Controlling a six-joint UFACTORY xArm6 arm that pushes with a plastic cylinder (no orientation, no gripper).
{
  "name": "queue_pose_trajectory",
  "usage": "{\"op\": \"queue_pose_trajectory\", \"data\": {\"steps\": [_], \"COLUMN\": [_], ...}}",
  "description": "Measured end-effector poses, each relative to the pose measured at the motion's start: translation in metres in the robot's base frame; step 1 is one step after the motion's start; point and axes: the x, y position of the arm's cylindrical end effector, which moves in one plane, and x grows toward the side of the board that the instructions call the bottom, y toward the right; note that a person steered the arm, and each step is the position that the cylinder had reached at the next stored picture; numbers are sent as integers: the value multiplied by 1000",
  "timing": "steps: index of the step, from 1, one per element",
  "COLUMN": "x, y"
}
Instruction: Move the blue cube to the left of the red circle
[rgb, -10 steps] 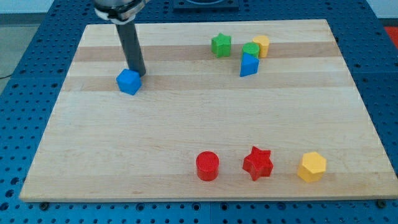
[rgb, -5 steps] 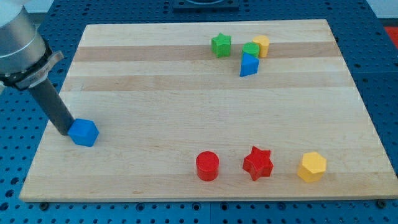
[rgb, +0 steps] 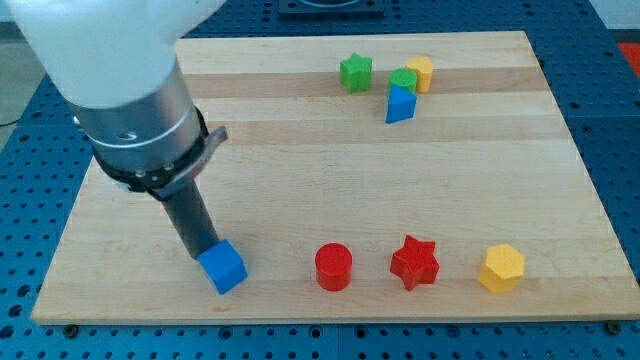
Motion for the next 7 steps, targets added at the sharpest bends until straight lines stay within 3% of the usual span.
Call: {"op": "queue_pose_trajectory", "data": {"steps": [1, 2, 3, 5, 7], "x": [5, 15, 45, 8, 8], "y": [-12, -71, -61, 4, 6]}}
